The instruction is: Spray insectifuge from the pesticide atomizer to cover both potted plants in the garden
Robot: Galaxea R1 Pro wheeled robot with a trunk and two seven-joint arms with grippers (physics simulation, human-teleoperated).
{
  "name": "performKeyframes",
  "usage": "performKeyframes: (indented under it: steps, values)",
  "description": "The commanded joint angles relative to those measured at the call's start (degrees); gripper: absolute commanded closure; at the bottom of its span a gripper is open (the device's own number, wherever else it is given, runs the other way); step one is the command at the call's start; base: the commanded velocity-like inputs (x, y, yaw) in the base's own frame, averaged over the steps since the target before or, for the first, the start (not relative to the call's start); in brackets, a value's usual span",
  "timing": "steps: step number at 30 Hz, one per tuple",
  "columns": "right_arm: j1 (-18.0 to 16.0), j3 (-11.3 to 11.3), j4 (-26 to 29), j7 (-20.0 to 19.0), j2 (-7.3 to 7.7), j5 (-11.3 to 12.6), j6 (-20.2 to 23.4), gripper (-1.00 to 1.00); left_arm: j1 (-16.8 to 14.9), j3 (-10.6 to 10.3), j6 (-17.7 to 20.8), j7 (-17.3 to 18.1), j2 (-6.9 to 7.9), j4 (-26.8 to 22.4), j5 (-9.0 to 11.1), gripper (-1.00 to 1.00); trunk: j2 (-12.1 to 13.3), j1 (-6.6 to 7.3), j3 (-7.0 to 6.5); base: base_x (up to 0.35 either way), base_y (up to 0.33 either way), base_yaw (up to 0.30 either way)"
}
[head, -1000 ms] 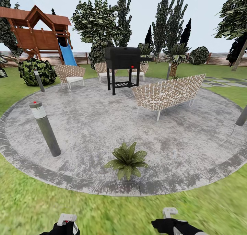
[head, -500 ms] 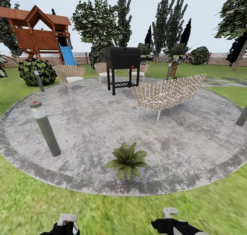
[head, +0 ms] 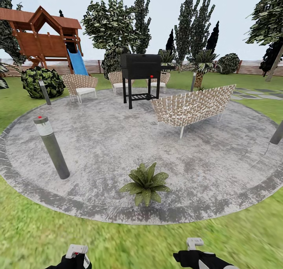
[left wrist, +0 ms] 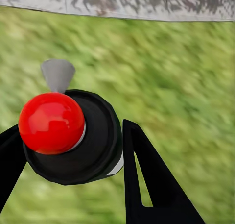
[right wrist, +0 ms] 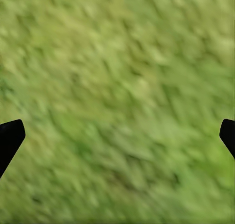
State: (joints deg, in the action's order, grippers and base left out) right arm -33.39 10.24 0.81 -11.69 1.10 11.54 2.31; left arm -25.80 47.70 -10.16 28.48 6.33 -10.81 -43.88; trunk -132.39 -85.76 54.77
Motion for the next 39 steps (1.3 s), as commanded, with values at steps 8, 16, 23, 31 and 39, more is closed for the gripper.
performKeyframes:
  steps: [8,16,23,31,39]
  values:
    - [-0.01,0.46,0.12,-0.23,-0.08,0.64,0.26,-1.0,-0.04,0.46,-0.3,0.17,-0.01,-0.01,-0.59,1.0,-2.83,-1.53,1.31,0.0,0.0,0.0]
    - [-0.01,0.2,0.91,-0.63,0.3,1.09,0.15,-1.0,-0.04,0.46,-0.31,0.17,0.01,-0.02,-0.43,1.0,-6.04,-3.28,2.74,0.0,0.0,0.0]
    - [-0.01,0.21,3.32,-0.61,1.11,1.17,-3.77,-1.0,-0.11,0.45,-0.38,0.33,0.04,-3.96,-0.13,1.0,-8.84,-4.82,4.0,0.0,0.0,0.0]
    - [-0.01,0.22,3.84,-0.78,5.3,1.19,-4.93,-1.0,-0.13,0.31,-0.3,8.54,-0.78,-16.47,8.59,1.0,-10.89,-6.0,5.56,0.0,0.0,0.0]
    - [-0.01,0.22,3.77,-0.69,5.61,1.2,-4.95,-1.0,-0.04,0.55,-0.3,11.58,-0.54,-17.83,9.87,1.0,-11.0,-6.2,7.33,0.0,0.0,0.0]
